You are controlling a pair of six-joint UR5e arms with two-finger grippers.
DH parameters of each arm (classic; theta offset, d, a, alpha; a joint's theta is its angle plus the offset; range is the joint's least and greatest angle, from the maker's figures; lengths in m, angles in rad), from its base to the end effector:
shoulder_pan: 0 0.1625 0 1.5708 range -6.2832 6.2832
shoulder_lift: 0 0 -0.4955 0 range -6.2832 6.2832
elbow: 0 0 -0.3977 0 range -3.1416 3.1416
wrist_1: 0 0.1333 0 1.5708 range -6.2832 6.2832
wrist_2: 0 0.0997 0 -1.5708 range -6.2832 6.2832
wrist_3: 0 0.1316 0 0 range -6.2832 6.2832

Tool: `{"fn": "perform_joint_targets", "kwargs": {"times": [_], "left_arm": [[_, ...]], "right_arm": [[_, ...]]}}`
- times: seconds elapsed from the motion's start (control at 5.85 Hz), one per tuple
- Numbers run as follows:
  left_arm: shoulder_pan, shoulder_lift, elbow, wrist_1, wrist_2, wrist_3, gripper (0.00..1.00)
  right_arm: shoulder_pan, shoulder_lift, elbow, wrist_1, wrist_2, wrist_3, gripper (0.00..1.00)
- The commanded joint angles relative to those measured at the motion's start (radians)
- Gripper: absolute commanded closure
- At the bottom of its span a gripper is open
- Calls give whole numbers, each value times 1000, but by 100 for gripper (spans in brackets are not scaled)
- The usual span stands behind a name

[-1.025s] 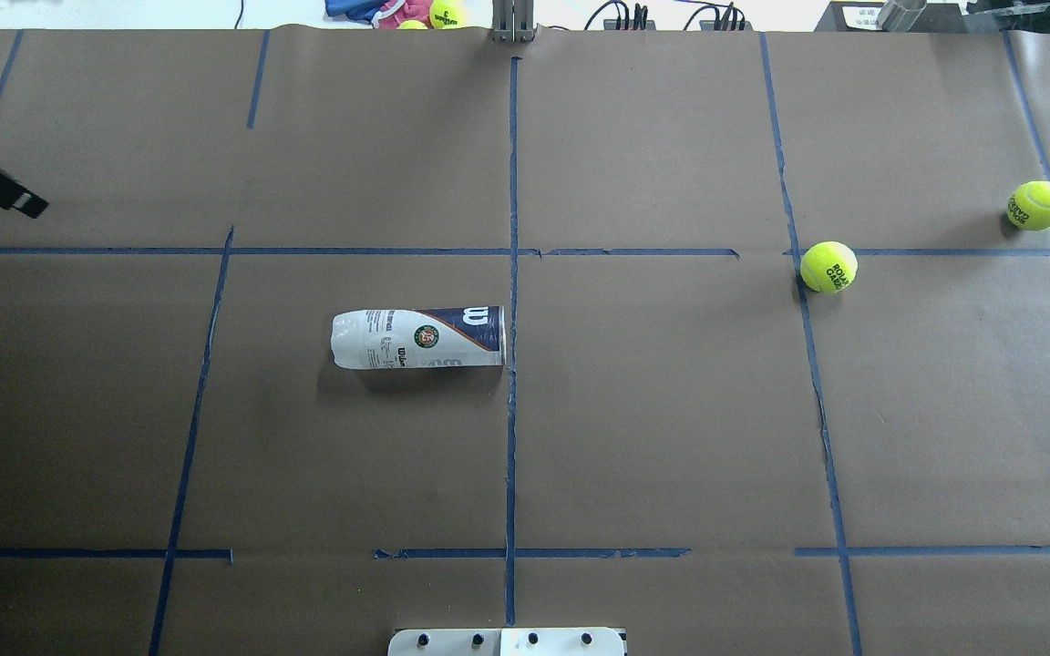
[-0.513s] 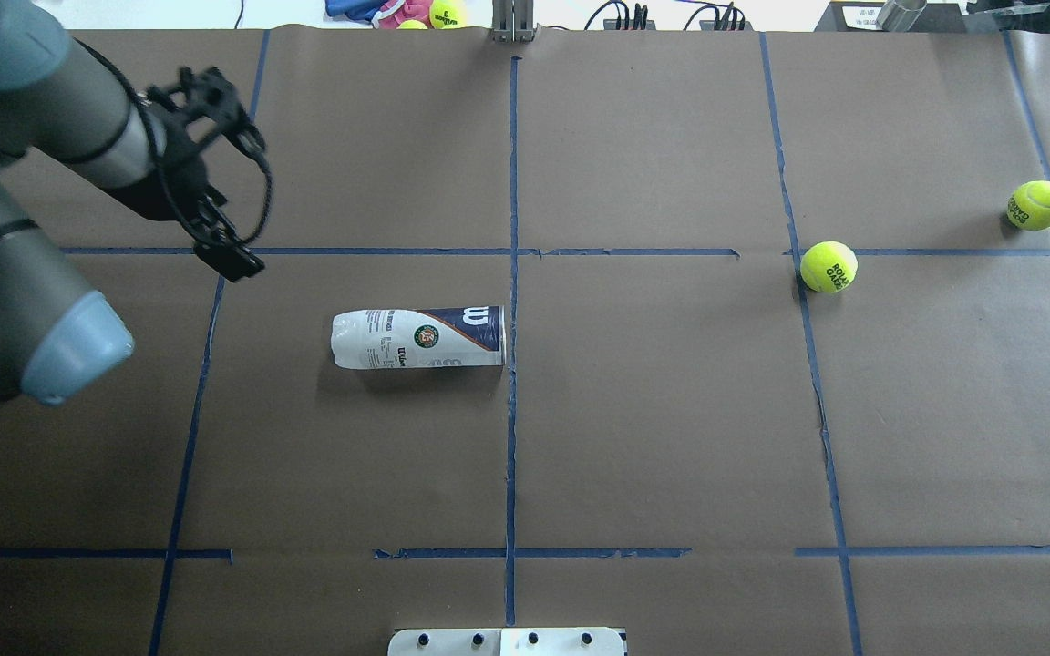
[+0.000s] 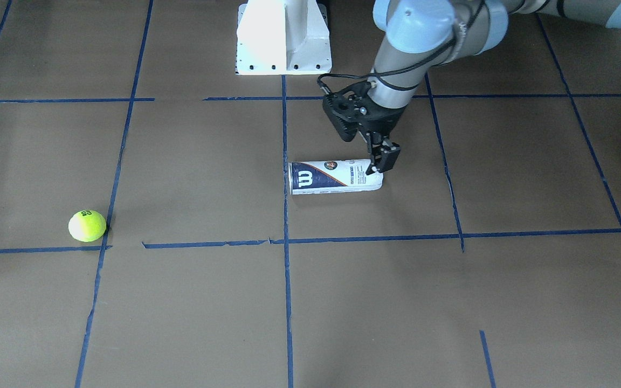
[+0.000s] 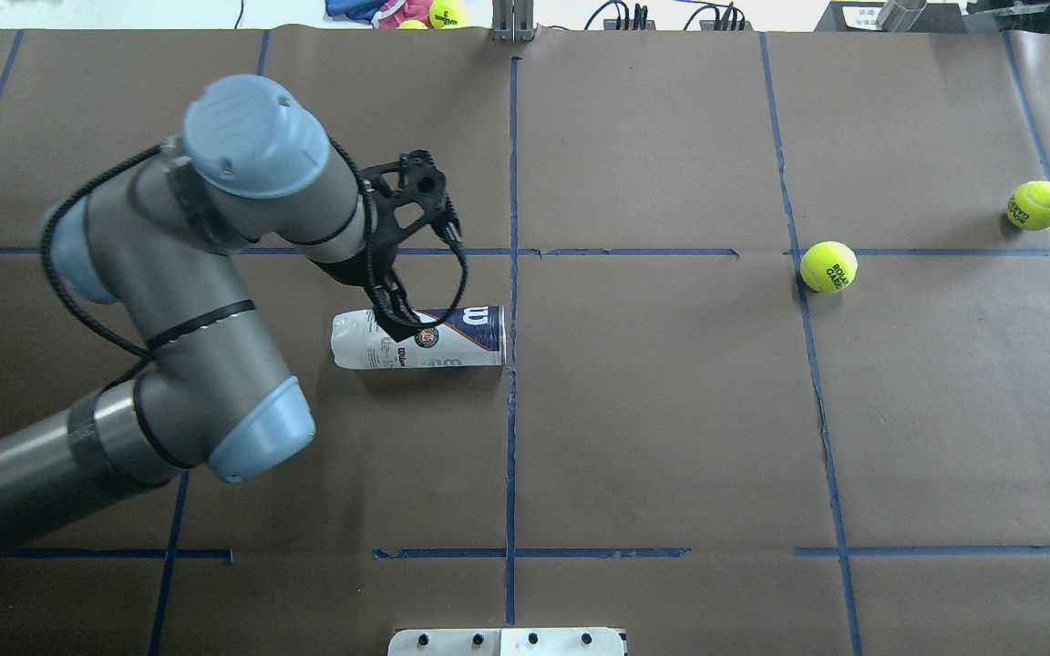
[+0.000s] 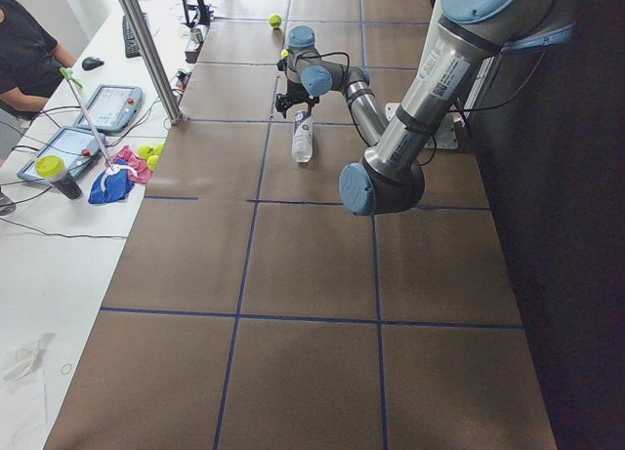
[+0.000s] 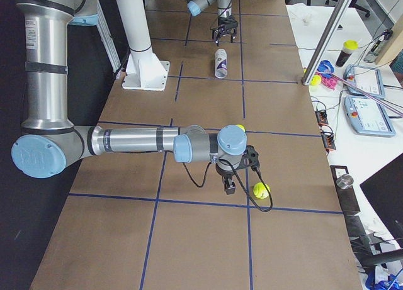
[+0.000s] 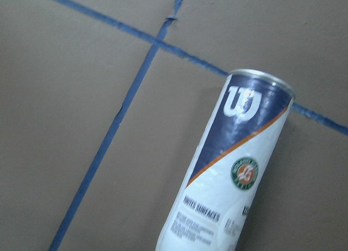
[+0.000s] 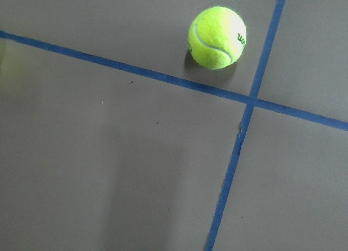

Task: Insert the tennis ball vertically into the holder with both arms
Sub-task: 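Move the left gripper down to the open end of the white can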

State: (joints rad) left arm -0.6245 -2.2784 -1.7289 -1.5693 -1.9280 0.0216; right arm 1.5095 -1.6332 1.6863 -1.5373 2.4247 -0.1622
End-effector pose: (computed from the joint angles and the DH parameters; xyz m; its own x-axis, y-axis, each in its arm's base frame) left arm 0.5479 -0.5025 0.2404 0.3206 0.9235 -0.2105 -0.5338 0.3597 0.7653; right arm 0.0051 -0.4742 0.7134 0.6334 -0.2645 0.7272 0.1655 0.9643 0.2066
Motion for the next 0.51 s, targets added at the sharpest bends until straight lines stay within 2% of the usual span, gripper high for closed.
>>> {"fn": "perform_joint_targets", "kwargs": {"times": [0.0,0.17,0.34], "left_arm": [[66,-125,136,18,86,27,0],[90,-137,140,18,166,65,3],[144,-138,143,21,308,95,0]], "right_arm": [[0,-4,-13,0,2,0,0],[-2,-4,-14,0,2,4,0],[-2,-4,-22,0,2,4,0]]}}
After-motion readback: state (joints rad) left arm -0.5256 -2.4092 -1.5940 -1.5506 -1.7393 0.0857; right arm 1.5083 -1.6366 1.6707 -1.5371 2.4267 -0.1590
